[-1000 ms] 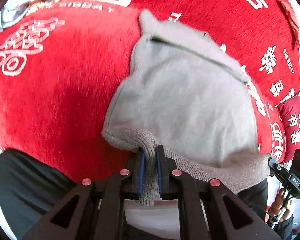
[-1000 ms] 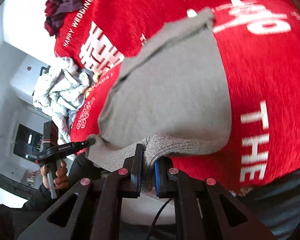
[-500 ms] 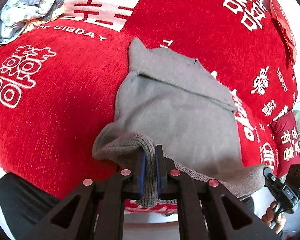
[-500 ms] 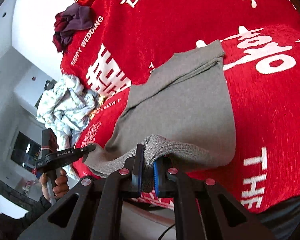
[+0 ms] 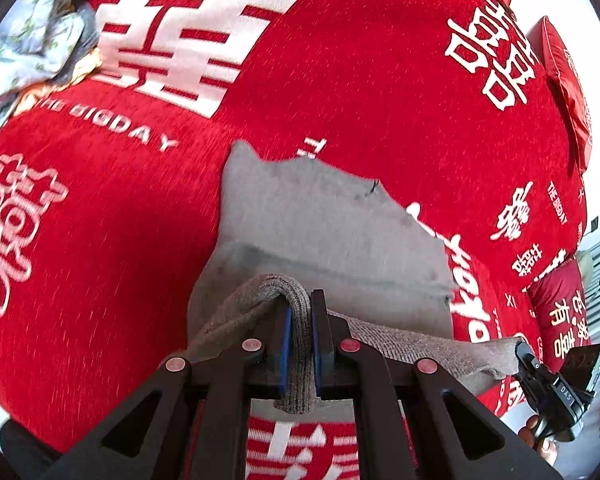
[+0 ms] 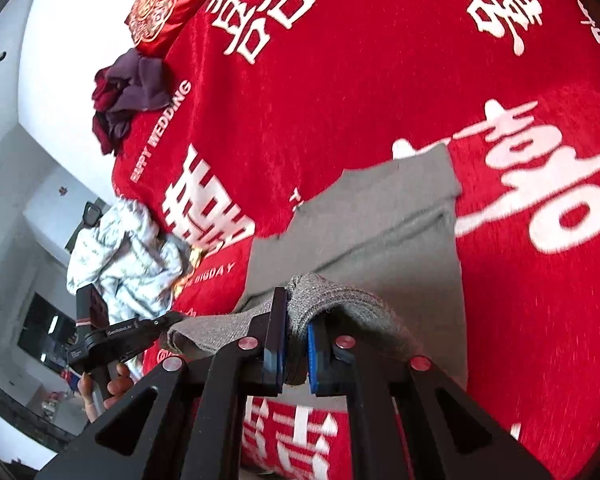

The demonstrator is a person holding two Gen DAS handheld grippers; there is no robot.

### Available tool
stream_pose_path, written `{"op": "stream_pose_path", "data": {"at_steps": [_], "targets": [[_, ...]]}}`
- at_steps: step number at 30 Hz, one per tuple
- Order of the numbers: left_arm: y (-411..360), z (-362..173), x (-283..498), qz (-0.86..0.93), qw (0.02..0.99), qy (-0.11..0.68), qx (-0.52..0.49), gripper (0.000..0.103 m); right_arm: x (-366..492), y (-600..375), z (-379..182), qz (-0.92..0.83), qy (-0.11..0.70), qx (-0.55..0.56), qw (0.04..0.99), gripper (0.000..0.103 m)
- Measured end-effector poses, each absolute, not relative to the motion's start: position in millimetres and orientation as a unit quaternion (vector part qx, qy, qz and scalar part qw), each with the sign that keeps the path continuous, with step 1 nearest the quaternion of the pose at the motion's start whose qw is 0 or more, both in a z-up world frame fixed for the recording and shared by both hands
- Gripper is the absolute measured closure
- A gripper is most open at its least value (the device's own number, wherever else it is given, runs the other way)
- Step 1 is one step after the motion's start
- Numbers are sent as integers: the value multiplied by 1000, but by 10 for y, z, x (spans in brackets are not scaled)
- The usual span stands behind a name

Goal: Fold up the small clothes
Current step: 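Carry the held hem over onto the collar with both grippers and lower it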

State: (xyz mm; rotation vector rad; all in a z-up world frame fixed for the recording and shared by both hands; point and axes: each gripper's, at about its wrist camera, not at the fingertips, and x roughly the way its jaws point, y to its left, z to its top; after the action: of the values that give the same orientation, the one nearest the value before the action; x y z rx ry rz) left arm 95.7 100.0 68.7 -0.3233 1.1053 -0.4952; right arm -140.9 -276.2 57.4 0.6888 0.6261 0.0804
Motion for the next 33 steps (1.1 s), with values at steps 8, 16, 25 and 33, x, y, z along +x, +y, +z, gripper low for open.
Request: {"op": "stream_pose_path", "data": {"at_steps": [8, 16, 25, 33], "targets": [[571, 628, 1753, -216, 814, 521, -142, 94, -618, -3102, 533, 17, 300, 337, 892, 94], [137, 289, 2624, -195, 801, 550, -135, 94, 223, -3478, 249, -5, 323, 352, 878, 94], [-54, -464, 3199, -149, 766, 611, -134, 93, 883, -3771, -290, -39, 378, 360, 852, 94], [51, -447, 3314, -198, 732, 623, -191, 16, 863, -3915, -347, -70, 380, 374, 843, 28]]}}
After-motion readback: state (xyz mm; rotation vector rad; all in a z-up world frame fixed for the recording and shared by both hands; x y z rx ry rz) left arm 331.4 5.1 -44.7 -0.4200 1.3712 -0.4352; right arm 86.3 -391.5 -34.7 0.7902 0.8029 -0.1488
